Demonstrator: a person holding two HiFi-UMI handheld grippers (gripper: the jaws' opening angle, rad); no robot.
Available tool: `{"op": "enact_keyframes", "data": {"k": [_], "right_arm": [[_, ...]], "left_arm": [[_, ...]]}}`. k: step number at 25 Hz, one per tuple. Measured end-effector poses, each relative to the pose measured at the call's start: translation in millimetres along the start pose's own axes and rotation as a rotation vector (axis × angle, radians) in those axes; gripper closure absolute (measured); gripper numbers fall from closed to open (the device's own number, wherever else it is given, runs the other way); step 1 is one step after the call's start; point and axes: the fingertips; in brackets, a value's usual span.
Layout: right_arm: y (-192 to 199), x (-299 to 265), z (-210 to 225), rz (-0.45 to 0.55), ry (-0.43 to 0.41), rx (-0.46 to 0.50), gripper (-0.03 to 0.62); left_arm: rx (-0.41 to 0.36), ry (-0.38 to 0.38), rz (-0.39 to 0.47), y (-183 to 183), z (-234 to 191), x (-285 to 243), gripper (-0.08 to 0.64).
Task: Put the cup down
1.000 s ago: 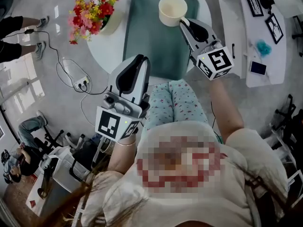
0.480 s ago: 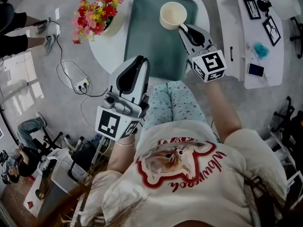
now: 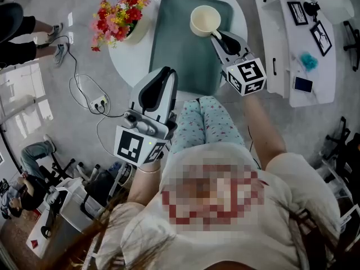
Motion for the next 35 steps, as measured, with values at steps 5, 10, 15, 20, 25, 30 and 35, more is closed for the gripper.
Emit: {"op": "enact_keyframes", "data": {"k": [5,10,15,20,25,30,35], "right_arm": [[-2,2,-1,-0.008,0.035,-0.006,0.530],[-14,10,6,0.025,0.073,0.000,0.527],[-46,32,13,0.079,0.092,0.031,0.518],[-121,57,1,0.194,0.080,0.090,0.518],[-217,81,-37,0.364,-0.008,0.184,0.534],[-269,102,-74,0.401,-0.069,0.197,0.555],[-289,105,-90,0.396,-0.106,0.215,0.565]], "left_arm": [[-0.003,-0.003,-0.004,0,3,5,0.515],[-0.001,-0.014,0.002,-1,-1,8,0.515],[-0.016,-0.001,0.008,-6,2,5,0.515],[-0.045,0.013,0.032,-27,10,-1,0.515],[-0.116,0.026,0.075,-58,15,-7,0.515],[-0.156,0.041,0.102,-86,29,-6,0.515],[-0.190,0.066,0.138,-108,42,-12,0.515]]}}
Point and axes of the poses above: the fingertips, and each gripper's own axes: x backward along the fingers, z to its right, y out of its underside, and after that the axes turned 2 degrees about -x, right-handed
